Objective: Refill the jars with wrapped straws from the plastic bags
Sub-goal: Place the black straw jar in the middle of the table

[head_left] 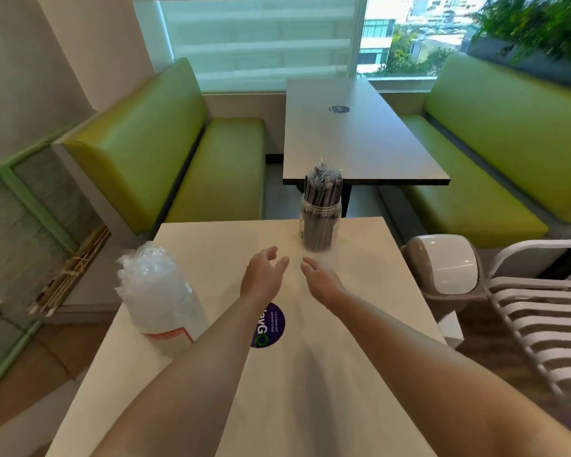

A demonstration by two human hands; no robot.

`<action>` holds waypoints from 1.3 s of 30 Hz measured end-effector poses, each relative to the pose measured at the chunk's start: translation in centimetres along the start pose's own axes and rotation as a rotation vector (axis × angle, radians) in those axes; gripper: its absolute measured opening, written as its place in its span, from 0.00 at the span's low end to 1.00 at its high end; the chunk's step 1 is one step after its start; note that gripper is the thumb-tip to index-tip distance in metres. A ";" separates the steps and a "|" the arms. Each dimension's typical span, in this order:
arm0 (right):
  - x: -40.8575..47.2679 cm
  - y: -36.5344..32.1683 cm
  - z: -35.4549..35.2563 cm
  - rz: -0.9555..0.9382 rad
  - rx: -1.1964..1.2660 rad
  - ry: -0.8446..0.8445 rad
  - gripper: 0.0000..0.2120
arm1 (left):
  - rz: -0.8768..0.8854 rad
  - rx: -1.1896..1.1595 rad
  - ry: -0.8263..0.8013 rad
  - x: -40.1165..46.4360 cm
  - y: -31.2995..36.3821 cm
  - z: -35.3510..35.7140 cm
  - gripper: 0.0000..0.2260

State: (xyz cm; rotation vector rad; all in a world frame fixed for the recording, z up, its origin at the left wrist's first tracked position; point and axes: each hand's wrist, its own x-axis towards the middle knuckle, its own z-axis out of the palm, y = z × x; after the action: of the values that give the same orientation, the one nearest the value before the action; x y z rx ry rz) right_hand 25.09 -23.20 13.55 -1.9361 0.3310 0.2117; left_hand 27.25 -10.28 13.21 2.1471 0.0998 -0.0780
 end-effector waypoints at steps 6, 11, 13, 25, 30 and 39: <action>-5.8 -0.4 3.6 -0.084 -0.106 -0.058 0.18 | -0.050 -0.032 0.107 -6.8 -3.2 -3.7 0.16; -9.1 -1.0 7.4 -0.087 -0.126 -0.103 0.13 | -0.117 -0.068 0.202 -10.1 -6.3 -7.5 0.11; -9.9 -1.5 8.8 -0.095 -0.130 -0.128 0.11 | -0.170 -0.116 0.253 -11.1 -7.7 -8.7 0.11; -6.8 -7.0 17.8 -0.095 -0.094 -0.128 0.19 | -0.249 -0.157 0.386 -10.7 -13.5 -14.6 0.39; -5.3 -7.6 20.2 -0.096 0.084 -0.194 0.19 | -0.176 -0.144 0.267 -8.4 -15.7 -16.0 0.45; -4.7 -6.3 22.2 -0.025 0.172 -0.006 0.20 | -0.038 -0.122 0.090 -4.0 -16.8 -18.3 0.52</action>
State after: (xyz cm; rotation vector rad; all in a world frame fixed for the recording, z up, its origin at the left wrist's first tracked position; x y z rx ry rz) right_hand 22.87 0.16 12.07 -1.7687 0.3110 0.1672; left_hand 21.92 14.05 9.65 2.0274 0.1926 0.0023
